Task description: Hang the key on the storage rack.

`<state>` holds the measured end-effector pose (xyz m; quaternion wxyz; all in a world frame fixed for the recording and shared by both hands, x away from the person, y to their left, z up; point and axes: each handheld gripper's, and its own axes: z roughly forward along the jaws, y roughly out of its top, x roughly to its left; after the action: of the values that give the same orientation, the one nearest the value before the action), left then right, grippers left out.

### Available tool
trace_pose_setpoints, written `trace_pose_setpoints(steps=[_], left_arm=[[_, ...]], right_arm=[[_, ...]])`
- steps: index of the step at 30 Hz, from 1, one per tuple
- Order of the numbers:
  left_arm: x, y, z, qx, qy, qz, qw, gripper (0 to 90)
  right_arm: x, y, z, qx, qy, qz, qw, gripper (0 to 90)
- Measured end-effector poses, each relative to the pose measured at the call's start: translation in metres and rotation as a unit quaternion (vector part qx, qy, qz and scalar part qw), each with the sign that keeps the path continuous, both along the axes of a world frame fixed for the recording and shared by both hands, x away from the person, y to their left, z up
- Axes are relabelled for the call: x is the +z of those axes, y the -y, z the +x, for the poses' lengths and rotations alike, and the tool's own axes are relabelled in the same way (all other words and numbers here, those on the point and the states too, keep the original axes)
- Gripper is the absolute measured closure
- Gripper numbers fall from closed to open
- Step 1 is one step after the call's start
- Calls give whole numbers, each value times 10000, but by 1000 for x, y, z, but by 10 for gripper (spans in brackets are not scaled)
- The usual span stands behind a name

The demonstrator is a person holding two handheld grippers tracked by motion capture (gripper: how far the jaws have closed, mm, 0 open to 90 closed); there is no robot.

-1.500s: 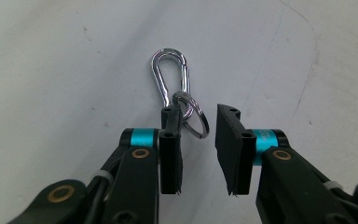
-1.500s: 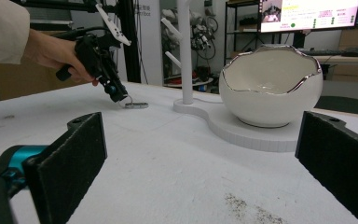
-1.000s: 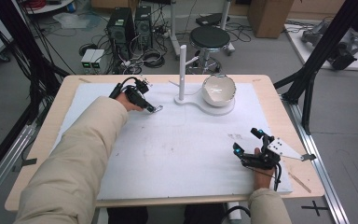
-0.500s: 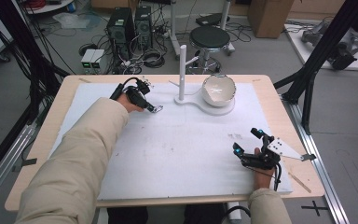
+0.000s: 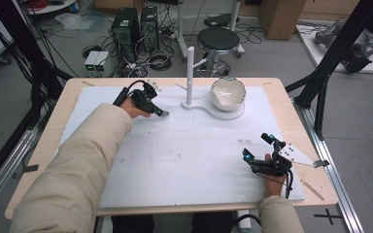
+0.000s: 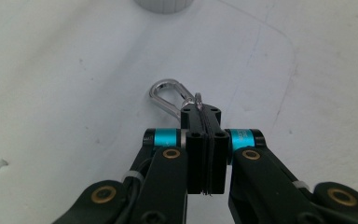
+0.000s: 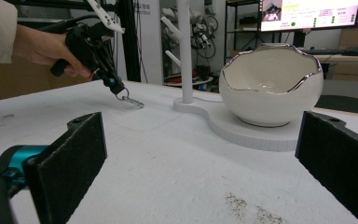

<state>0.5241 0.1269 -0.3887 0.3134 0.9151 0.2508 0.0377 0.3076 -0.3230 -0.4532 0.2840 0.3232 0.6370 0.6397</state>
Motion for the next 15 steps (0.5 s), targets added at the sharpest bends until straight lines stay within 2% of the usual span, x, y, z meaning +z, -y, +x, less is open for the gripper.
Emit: trace_pose_setpoints(steps=[2,8,10,11,15], left_arm=[[3,0,-2,28,59,-33,10000,890],[22,-1,-10,-76,233,-327,9992,891],[34,0,-15,-201,346,-496,9980,891],[34,0,-15,-201,346,-496,9980,891],[50,0,-19,-187,469,-859,9950,891]], right_arm=[[0,0,0,-5,-3,1,10000,9],[0,0,0,-7,11,-6,10000,9],[0,0,0,-9,7,-5,10000,9],[0,0,0,-9,7,-5,10000,9],[0,-1,-1,-6,-8,-21,10000,9]])
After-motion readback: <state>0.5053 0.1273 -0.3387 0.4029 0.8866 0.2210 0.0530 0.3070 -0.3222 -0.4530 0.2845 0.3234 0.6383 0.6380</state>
